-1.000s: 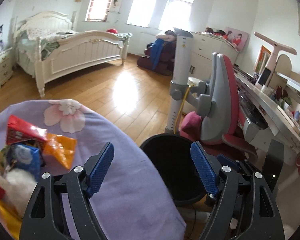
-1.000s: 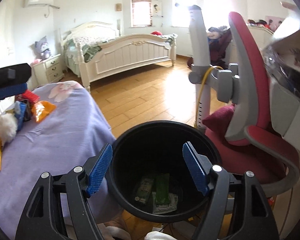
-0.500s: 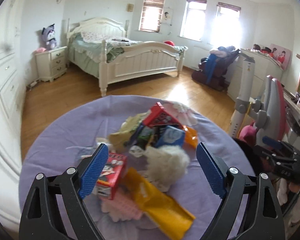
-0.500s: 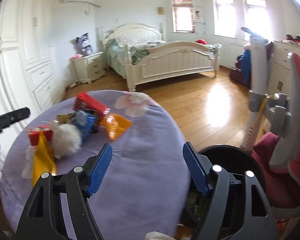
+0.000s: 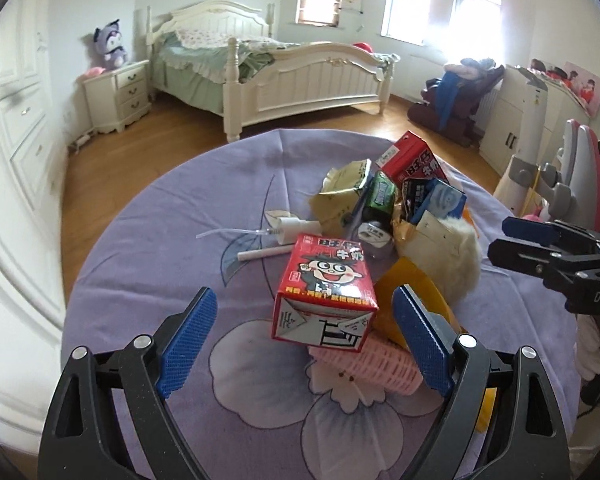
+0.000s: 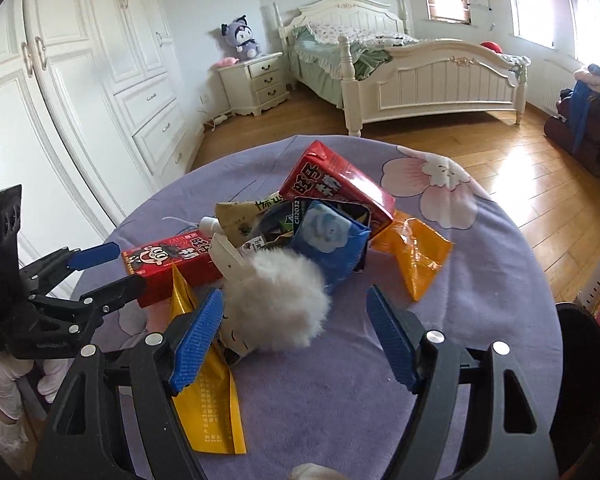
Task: Collect trash
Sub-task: 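Grasp fluffy white item with right gripper while left gripper grasps red milk carton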
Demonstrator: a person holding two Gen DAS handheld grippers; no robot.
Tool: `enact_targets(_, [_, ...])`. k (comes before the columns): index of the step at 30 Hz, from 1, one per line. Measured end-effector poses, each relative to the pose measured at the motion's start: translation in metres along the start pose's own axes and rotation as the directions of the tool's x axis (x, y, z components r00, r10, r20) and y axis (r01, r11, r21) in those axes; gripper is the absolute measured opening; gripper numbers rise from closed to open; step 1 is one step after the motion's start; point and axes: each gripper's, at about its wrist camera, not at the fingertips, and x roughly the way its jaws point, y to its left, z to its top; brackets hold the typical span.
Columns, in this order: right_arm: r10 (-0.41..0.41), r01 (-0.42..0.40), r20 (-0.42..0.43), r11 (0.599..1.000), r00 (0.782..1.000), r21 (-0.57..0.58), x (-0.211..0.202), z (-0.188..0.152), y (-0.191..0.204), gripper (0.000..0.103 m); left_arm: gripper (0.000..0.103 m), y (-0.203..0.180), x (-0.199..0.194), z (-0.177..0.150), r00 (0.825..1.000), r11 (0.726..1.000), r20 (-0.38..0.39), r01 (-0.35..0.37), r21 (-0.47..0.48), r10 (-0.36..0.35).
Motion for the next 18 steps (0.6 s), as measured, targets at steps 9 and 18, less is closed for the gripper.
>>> enact_targets(9, [-0.030, 0.029, -0.056, 1.000, 0.998, -0.008, 0.026, 0.000, 0.010, 0.077, 0.079, 0.003, 0.022, 0.003, 0.999, 1.000, -0.045, -0.024, -0.020, 0.023])
enact_targets(18, [0.012, -0.013, -0.042, 1.000, 0.999, -0.010, 0.007, -0.015, 0.011, 0.035, 0.053, 0.016, 0.023, 0.000, 0.999, 0.997, -0.052, -0.016, -0.080, 0.011])
